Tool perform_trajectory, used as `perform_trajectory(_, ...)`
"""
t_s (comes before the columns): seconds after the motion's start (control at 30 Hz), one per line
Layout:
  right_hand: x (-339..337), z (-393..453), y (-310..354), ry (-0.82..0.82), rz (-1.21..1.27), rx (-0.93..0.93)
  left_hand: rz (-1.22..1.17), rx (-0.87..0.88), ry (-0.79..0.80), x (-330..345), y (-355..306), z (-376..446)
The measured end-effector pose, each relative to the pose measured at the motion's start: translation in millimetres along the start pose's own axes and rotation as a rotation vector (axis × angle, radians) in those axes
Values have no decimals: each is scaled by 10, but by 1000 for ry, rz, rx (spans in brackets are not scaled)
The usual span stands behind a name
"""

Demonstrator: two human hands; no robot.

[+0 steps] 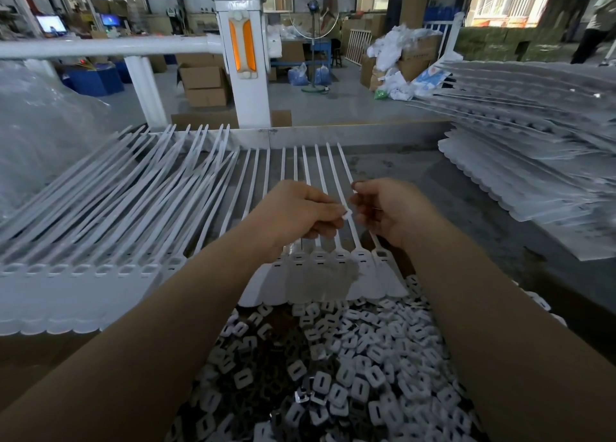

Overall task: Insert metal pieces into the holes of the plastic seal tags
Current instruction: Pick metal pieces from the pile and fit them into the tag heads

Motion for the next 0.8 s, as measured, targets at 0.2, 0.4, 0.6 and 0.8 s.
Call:
perform_trajectory(0.2,-18,22,-17,-12,45,24,-87,-57,92,97,-34,-3)
perform_trajectory(0.4,-31,47,-29,-15,23,13,-17,-37,125,150,-34,-28)
perform_trajectory(0.6,-40,132,-61,-13,-18,2,285,90,68,365,-146,0)
perform_trajectory(0.8,-24,200,-105,4,10,22,515,155,-9,524,-181,21)
Point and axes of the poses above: each hand's wrist, its own z-axis towards the middle knuckle, its own x-axis out of the palm, y = z × x, the point moved 6 cm from there along z, towards the middle knuckle, and after that the axes turned 11 degrees about z, right-handed, at the moved point
